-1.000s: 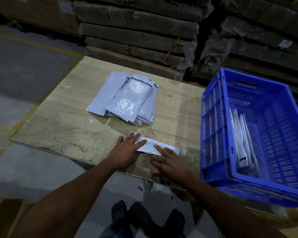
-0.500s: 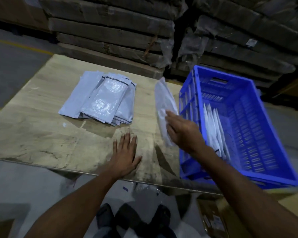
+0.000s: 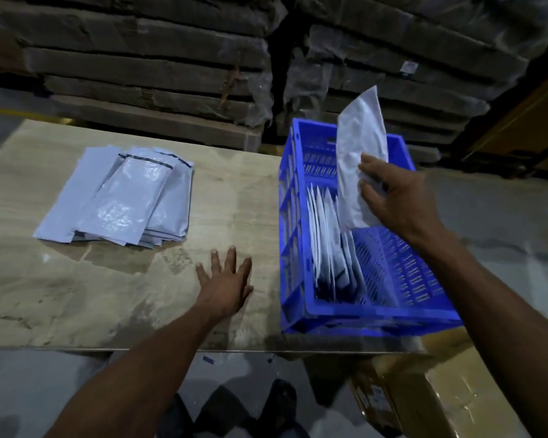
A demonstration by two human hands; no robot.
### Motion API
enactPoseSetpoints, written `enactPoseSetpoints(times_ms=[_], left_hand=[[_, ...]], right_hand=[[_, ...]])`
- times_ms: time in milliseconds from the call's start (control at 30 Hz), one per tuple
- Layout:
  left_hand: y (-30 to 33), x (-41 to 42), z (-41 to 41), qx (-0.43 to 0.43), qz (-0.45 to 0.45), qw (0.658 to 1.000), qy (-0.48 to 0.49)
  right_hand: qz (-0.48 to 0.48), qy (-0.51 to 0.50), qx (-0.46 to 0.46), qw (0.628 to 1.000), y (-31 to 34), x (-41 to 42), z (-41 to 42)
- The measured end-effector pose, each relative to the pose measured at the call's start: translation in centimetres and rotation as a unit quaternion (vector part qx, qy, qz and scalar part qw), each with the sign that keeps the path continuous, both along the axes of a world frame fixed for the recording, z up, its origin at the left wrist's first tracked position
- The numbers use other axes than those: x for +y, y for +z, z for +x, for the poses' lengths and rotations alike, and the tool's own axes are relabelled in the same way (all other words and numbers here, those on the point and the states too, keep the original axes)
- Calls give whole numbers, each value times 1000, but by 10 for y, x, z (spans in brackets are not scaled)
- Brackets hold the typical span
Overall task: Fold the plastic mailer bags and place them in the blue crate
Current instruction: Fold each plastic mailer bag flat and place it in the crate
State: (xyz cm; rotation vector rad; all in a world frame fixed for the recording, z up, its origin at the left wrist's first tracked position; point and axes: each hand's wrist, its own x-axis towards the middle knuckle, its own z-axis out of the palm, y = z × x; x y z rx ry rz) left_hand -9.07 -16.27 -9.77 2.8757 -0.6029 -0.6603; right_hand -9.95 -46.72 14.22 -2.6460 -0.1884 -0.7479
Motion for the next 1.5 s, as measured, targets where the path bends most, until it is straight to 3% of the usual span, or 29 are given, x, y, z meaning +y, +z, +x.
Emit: enactPoseSetpoints(times_ms=[133,267,467,733,867,1100,1500], left_hand=[[6,-13,5,35,26,999,18],[14,-23,12,78,62,995,29],[24,-31,13,110,76,989,57],[25,-32,12,113,80,989,57],[24,-32,11,112,79,989,57],[26,-32,9,107,87,989,47],[15,-26,10,93,59,993,45]], right_hand=[[-56,-46,100,992,-39,-52,-9],[-141,-87,267,949,-85,-80,-23],[-154,-18,374,914,-137,-74,-30],[-73,22,315,946,-137,-54,-24],[-74,44,316,945,-139,-53,-27],[-135,55,384,912,-144,-51,-26],[-104,-6,269,958,-129,-41,-28]])
